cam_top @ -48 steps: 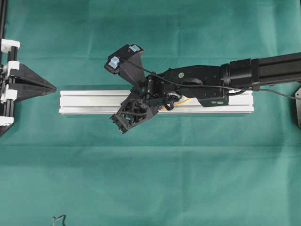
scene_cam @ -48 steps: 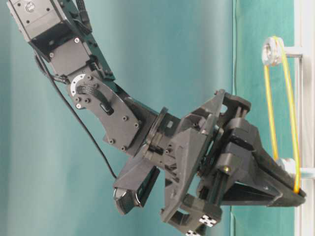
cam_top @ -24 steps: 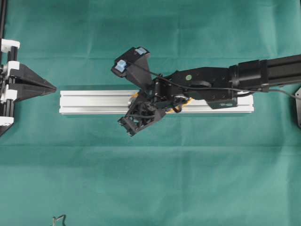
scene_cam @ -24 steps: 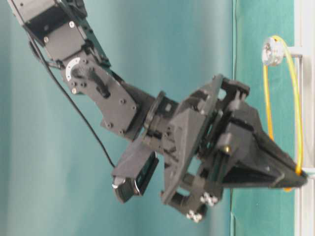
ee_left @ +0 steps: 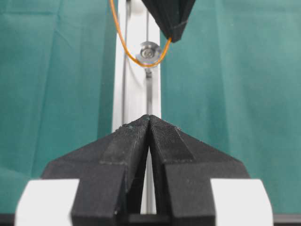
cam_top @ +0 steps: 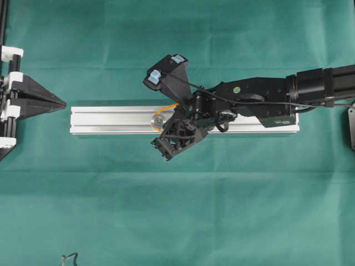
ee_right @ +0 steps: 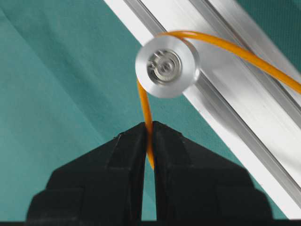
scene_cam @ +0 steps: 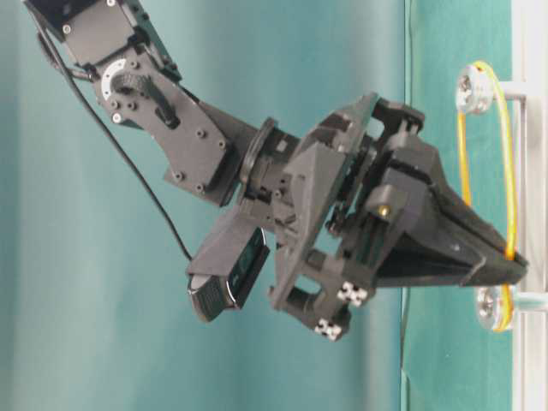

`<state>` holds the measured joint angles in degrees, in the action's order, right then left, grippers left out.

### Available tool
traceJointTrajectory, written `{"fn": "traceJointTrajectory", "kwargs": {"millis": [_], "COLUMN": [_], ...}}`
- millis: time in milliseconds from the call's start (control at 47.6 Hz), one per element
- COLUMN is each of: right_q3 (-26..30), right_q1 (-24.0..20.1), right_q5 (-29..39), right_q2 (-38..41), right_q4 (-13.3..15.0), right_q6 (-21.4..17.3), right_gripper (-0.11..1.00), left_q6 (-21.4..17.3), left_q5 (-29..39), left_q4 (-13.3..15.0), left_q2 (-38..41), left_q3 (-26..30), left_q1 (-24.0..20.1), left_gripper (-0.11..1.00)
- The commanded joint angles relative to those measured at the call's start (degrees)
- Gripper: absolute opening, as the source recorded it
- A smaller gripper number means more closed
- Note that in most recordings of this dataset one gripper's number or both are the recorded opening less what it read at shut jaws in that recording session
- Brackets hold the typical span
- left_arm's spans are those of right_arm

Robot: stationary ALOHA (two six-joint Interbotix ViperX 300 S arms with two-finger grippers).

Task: Hook the rubber onto the shaft.
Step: 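Stretch the band leftward and hook it over the left silver knob, then open the right gripper to release the band on the knob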

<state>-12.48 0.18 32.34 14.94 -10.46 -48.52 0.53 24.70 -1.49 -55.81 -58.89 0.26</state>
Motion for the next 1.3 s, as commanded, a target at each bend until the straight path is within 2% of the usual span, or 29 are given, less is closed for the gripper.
{"fn": "traceJointTrajectory", "kwargs": {"millis": [0, 189, 547, 988, 1051, 1114, 1283], "right_q3": [0.00, -1.85, -5.36, -5.36, -5.36, -5.36, -5.36], "right_q1": [-0.18, -0.18, -0.18, -0.18, -0.18, -0.18, -0.26], "right_q5": [-0.18, -0.18, -0.09, -0.09, -0.18, -0.09, -0.09], "right_q2": [-2.99, -4.39, -6.94, -7.03, -7.03, -7.03, -7.12], "right_q4": [0.62, 1.58, 1.67, 1.67, 1.67, 1.67, 2.11], "right_q6": [0.09, 0.09, 0.44, 0.53, 0.53, 0.53, 0.70], "right_gripper": [0.07, 0.07, 0.07, 0.09, 0.17, 0.31, 0.82], "left_q6": [-0.09, -0.18, -0.18, -0.09, -0.09, -0.09, -0.09], "left_q5": [-0.26, -0.26, -0.26, -0.26, -0.26, -0.26, -0.26], "left_q4": [-0.18, -0.18, -0.18, -0.09, -0.18, -0.09, -0.18], "left_q2": [0.53, 0.44, 0.53, 0.44, 0.44, 0.44, 0.44], "left_q3": [0.97, 0.97, 0.97, 0.97, 0.97, 0.97, 0.97], "left_q1": [0.09, 0.09, 0.09, 0.09, 0.09, 0.09, 0.09], "left_gripper": [0.00, 0.00, 0.00, 0.00, 0.00, 0.00, 0.00]}}
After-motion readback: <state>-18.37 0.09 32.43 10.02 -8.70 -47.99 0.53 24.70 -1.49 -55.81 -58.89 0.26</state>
